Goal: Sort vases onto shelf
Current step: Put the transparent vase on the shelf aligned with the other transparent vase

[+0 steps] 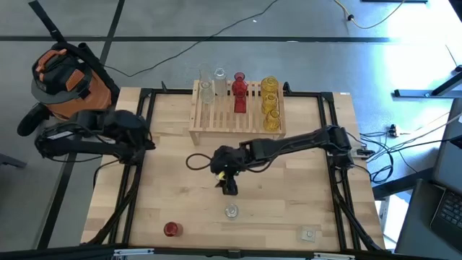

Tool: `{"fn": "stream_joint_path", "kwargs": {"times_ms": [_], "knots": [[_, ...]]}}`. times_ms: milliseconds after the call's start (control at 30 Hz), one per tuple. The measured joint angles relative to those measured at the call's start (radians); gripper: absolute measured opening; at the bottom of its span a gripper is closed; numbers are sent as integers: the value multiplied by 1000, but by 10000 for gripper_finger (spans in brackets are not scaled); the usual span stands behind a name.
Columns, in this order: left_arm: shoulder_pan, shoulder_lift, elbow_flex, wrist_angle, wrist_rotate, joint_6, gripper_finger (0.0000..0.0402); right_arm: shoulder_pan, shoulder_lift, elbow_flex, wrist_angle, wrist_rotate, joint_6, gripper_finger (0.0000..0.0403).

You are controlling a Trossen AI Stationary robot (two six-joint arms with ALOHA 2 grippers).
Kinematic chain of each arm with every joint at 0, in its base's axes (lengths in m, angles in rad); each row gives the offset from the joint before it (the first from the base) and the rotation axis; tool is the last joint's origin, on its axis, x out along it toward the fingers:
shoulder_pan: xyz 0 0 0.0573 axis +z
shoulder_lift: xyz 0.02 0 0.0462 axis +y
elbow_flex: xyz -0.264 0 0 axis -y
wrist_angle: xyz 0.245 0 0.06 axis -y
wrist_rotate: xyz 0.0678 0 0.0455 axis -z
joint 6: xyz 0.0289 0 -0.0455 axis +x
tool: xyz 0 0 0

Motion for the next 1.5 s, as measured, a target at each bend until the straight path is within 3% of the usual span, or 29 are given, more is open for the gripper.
{"fn": "stream_joint_path", "kwargs": {"times_ms": [100, 233, 733, 967, 1233, 1500], "knots": [[0, -47, 0, -10, -3, -24, 60, -1, 16, 0, -58, 86, 9, 308], [0, -99, 0, -18, -19, -60, 57, -12, 27, 1, -102, 134, 63, 316], [0, -149, 0, -39, -35, -94, 18, -26, 117, 3, -95, 12, 101, 228], [0, -149, 0, -39, -41, -97, 14, -26, 122, 3, -58, 13, 109, 142], [0, -149, 0, -39, -53, -97, 14, -26, 121, 18, -58, 7, 159, 142], [0, -149, 0, -39, -83, -94, 14, -26, 119, 213, -182, 64, 109, 142]]}}
